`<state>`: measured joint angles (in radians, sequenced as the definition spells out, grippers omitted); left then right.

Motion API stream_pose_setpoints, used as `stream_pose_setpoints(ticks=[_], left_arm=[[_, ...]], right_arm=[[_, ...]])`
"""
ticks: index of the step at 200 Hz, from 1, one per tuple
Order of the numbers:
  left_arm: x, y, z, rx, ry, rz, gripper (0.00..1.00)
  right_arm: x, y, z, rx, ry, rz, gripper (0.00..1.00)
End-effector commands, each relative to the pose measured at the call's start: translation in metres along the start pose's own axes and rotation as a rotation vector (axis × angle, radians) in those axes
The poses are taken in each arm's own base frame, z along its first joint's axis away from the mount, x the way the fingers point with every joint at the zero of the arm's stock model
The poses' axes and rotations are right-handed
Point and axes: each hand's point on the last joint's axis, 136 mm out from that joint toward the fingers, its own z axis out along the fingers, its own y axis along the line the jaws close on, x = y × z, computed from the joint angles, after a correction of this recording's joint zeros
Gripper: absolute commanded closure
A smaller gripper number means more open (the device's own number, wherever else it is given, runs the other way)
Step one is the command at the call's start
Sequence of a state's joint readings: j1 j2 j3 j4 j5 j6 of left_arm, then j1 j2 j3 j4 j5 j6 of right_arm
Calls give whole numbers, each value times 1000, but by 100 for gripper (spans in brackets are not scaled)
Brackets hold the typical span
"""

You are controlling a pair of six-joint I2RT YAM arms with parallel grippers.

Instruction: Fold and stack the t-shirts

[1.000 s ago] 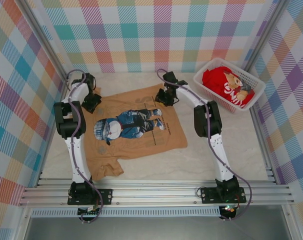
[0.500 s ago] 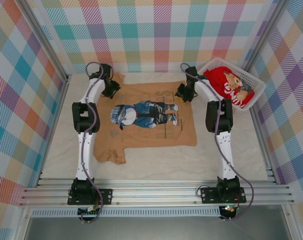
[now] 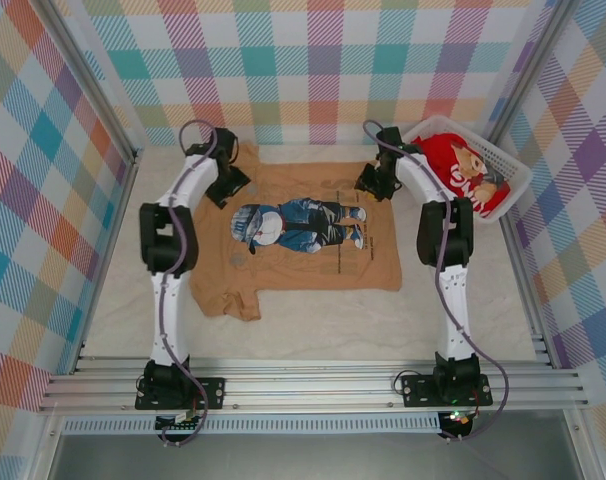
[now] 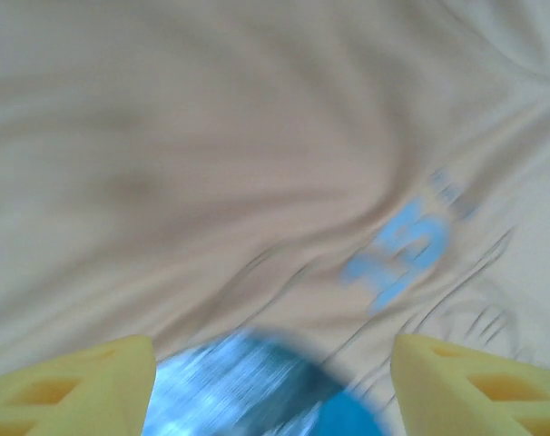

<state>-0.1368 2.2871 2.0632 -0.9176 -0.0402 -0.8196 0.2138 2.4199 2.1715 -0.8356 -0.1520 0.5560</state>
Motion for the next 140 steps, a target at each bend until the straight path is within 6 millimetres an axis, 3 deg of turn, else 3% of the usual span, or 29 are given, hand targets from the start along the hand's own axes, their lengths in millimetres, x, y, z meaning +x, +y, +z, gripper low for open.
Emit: stream_pose_setpoints(ticks=[1, 31, 66, 96, 140], left_arm=[[7, 62, -81, -106, -90, -43, 32], [91, 135, -79, -159, 117, -173, 39], [165, 178, -76, -185, 257, -331, 39], [187, 192, -68, -185, 282, -426, 38], [205, 191, -69, -201, 294, -468, 45]], right_arm=[[-2, 43, -77, -62, -128, -81, 63], [54, 46, -97, -122, -84, -18, 63], [130, 20, -113, -141, -22, 28, 63], [175, -9, -125, -120, 23, 21, 63], [201, -32, -136, -91, 31, 4, 63]])
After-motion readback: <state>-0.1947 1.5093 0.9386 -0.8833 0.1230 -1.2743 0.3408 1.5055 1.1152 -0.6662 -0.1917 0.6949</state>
